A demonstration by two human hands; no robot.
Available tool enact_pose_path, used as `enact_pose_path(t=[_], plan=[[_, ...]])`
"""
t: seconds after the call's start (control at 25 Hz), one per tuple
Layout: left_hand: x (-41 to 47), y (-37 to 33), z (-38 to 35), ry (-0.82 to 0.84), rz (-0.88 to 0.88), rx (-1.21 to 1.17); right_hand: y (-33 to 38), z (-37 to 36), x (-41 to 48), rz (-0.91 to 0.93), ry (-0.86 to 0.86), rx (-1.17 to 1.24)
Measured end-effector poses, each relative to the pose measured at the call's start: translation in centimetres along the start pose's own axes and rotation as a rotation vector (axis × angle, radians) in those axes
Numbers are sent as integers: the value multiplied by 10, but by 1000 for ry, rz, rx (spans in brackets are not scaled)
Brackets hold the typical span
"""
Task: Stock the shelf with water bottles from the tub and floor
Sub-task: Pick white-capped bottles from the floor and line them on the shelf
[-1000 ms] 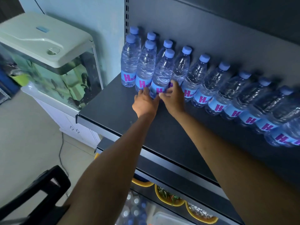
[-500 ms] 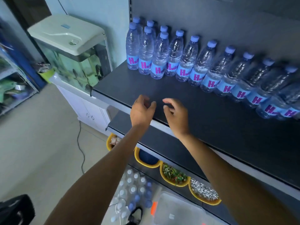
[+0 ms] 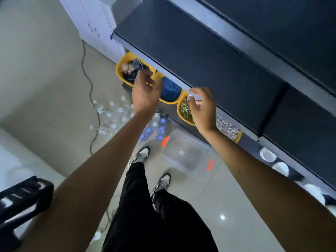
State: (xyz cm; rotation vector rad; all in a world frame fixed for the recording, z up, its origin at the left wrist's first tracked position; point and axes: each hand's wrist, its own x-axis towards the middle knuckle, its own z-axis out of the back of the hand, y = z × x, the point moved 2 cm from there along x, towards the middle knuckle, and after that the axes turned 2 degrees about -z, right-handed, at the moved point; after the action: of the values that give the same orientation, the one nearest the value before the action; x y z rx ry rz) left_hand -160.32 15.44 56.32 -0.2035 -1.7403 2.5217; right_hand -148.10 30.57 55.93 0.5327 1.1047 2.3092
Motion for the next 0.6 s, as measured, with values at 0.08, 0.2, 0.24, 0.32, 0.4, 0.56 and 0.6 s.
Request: enact_pose_path(t=[0.08,0.2,0.24,0.32,0.4,0.56,0.6], plan=[[-16,51,-1,-8,41,8,-45,-26,-36,-65,62,-56],[-24,132,-5,-52,94,27,-114,-74,-78,-155,152,-109],[-26,165,-8,-68,106,45,-139,-93,-90,-174,183,-129],[-27,233,-18,-58,127,89,-187,-134,-105,-206,235,-184],[-29,295,-32,-33,146,140,-228,-175,-109,-243,271,-224],[-34,413,-84,72,165,216,-311,-262,-105,-271,359,-314],[-38,440,-100,100,157,248,-332,-283,-104,-294,407,-349]])
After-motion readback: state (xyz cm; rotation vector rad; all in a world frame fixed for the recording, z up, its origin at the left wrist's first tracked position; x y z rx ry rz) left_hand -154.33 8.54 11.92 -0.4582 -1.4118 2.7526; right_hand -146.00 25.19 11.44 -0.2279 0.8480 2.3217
